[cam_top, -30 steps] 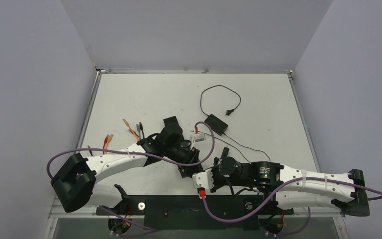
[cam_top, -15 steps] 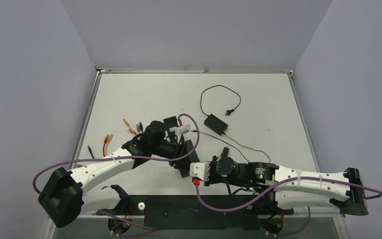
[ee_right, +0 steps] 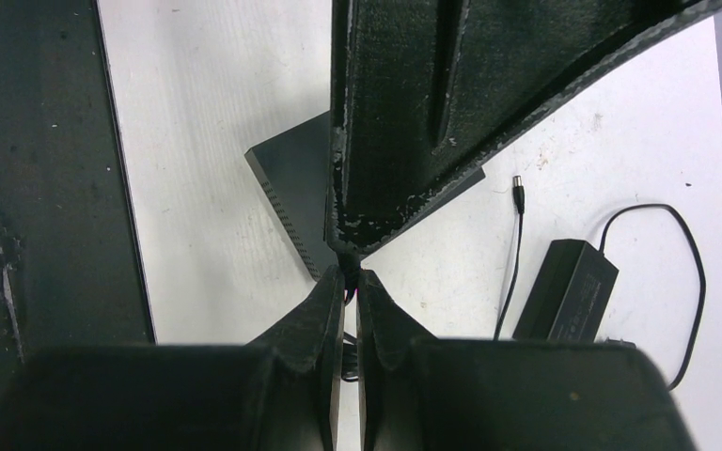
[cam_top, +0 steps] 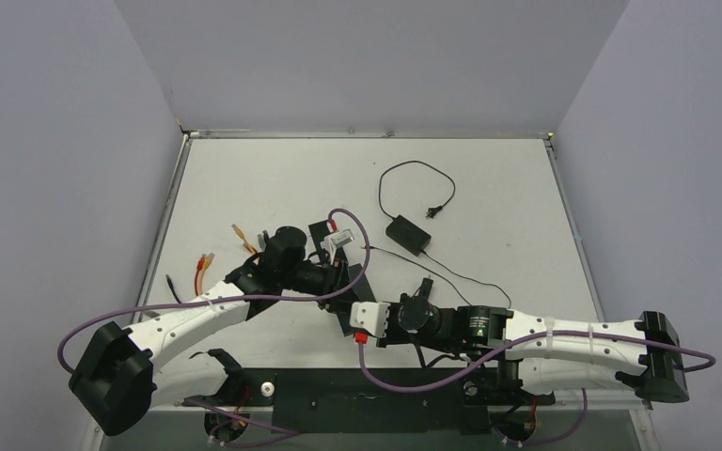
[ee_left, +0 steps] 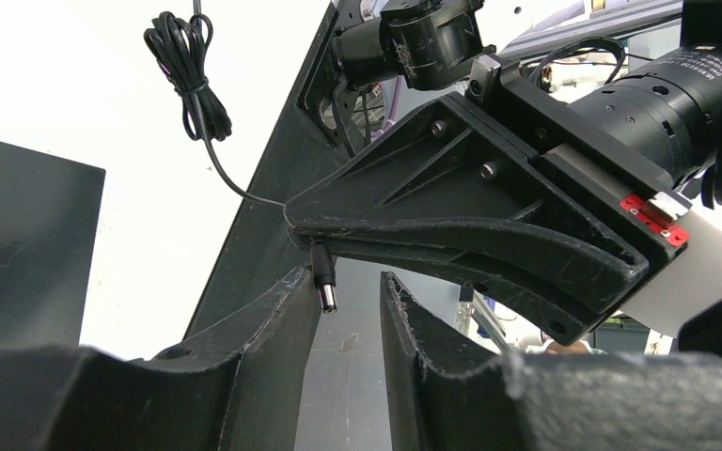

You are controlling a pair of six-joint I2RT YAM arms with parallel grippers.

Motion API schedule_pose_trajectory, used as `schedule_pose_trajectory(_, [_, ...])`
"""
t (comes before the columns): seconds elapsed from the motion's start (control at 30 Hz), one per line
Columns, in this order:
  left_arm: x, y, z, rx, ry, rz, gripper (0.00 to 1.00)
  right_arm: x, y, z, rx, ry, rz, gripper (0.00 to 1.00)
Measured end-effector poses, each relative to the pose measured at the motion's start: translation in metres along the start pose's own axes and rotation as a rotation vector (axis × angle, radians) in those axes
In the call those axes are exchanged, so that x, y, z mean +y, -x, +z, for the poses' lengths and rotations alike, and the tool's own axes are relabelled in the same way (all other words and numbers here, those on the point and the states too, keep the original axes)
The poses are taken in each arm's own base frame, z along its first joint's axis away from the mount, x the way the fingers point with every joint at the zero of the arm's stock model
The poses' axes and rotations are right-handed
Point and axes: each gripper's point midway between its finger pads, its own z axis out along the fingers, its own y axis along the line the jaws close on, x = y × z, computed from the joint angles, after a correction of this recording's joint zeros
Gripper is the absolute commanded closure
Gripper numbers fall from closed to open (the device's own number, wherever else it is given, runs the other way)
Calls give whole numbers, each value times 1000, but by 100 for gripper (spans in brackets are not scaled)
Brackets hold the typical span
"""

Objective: Insert the plug into the switch port
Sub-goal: Insert the power into the switch port.

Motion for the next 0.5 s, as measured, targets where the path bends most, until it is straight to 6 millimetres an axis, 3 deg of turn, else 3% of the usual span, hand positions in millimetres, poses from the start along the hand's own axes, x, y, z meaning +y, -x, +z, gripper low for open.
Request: schedule_pose_trajectory(0.5, [4, 1, 0, -8, 11, 6, 84, -6, 4, -1, -14, -34, 39, 100])
